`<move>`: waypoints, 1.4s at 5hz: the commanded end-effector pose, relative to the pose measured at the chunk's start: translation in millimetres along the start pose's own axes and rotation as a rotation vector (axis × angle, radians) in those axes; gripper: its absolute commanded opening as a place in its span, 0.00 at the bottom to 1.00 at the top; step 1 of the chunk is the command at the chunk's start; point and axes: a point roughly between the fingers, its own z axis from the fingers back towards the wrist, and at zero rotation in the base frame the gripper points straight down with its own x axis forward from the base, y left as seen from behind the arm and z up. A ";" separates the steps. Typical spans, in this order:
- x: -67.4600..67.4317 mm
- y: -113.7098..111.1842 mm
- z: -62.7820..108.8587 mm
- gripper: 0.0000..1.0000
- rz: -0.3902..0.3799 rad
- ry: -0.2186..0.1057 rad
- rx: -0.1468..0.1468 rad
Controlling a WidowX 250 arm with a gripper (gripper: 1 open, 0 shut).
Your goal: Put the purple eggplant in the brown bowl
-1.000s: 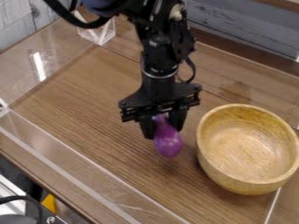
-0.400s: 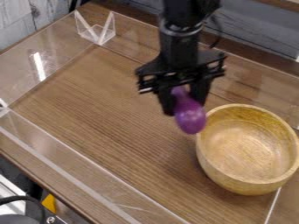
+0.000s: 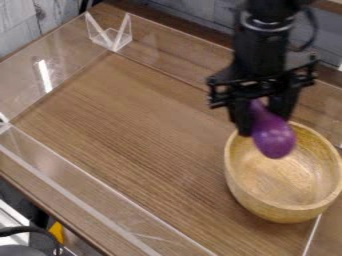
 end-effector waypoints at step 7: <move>-11.7 -36.9 -5.3 0.00 -0.015 0.010 -0.106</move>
